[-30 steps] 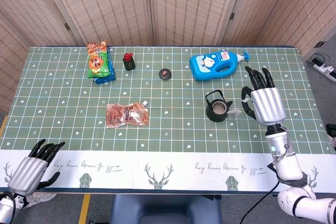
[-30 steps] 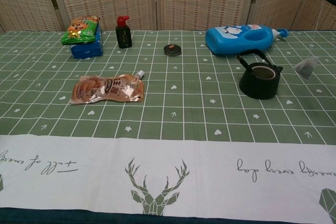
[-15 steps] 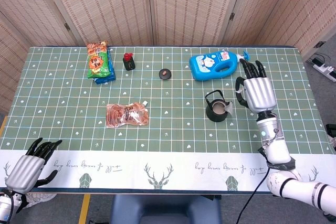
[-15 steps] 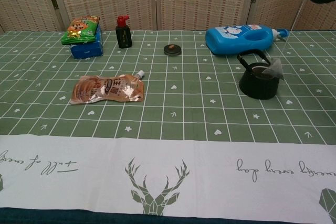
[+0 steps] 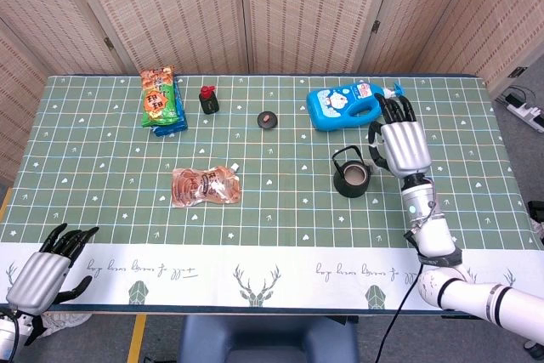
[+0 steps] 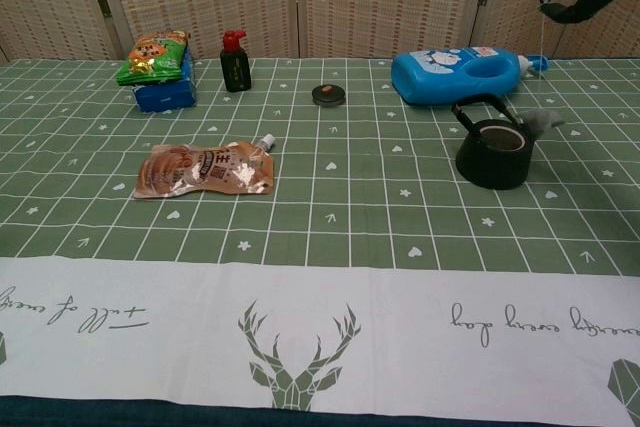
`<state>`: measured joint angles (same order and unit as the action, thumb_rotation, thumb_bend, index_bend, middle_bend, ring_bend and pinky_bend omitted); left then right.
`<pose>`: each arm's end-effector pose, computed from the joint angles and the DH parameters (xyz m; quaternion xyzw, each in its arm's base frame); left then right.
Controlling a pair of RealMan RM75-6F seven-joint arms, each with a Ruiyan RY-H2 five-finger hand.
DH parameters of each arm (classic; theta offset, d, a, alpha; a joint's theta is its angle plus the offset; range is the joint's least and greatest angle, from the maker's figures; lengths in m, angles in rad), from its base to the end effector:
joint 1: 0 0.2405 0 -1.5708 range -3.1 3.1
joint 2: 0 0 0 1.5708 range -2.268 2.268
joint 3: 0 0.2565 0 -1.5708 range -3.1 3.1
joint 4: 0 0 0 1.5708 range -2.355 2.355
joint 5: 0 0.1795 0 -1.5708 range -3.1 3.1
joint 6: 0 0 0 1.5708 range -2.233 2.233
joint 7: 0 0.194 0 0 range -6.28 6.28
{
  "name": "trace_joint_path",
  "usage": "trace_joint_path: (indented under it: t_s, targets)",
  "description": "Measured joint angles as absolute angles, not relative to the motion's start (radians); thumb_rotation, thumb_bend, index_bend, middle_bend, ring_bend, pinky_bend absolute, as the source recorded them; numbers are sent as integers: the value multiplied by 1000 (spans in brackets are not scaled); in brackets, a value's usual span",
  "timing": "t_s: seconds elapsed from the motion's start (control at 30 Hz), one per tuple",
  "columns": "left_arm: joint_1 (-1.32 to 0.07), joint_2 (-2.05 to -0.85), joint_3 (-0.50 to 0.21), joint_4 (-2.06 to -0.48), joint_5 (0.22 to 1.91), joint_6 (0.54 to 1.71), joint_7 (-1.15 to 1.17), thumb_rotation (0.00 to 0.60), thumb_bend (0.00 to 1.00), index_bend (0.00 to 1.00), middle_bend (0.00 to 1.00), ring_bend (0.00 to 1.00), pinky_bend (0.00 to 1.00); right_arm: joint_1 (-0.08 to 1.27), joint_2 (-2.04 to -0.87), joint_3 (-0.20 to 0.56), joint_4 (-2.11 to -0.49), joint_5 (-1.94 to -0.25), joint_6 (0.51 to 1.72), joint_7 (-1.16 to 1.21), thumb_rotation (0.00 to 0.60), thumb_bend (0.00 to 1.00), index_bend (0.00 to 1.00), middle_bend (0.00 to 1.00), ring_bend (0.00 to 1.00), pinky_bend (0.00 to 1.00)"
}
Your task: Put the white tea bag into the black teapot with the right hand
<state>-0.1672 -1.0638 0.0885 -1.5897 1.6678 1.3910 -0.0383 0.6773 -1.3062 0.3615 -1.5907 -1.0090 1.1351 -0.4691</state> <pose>-0.2833 0.2206 0.1532 -0.7040 -0.3784 -0.3479 0.4900 -0.1533 -0.4214 0.1439 0.6355 -0.3130 0.4100 0.5745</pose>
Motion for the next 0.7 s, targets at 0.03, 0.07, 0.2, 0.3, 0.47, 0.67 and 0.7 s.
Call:
trace_joint_path:
  t_s: [0.03, 0.07, 0.2, 0.3, 0.47, 0.67, 0.7]
  targets:
    - [-167, -1064, 88, -1590, 1667, 1391, -38, 600, 319, 0, 139, 106, 15, 679, -1302, 364, -1597, -1008, 1138, -471, 600, 429, 771, 83, 95, 0]
    - [-167, -1064, 88, -1590, 1667, 1391, -38, 600, 319, 0, 139, 106, 15, 681, -1297, 367, -1605, -1005, 1142, -474, 600, 429, 771, 83, 95, 0]
    - [-166, -1063, 89, -1592, 1670, 1393, -38, 600, 319, 0, 139, 106, 15, 692, -1292, 367, -1615, -988, 1143, -487, 600, 429, 771, 83, 95, 0]
    - [-165, -1063, 89, -1591, 1671, 1396, -38, 600, 319, 0, 139, 106, 15, 701, -1303, 359, -1606, -983, 1134, -487, 600, 428, 771, 83, 95, 0]
    - [-165, -1061, 88, -1591, 1670, 1397, -44, 600, 319, 0, 139, 106, 15, 719, -1329, 347, -1570, -978, 1119, -485, 600, 429, 771, 83, 95, 0]
    - [-163, -1060, 90, -1592, 1675, 1402, -46, 600, 319, 0, 139, 106, 15, 726, -1354, 324, -1534, -975, 1110, -473, 600, 428, 771, 83, 94, 0]
    - [-163, -1060, 90, -1592, 1676, 1402, -45, 600, 319, 0, 139, 106, 15, 724, -1356, 320, -1531, -977, 1110, -469, 600, 429, 771, 83, 94, 0]
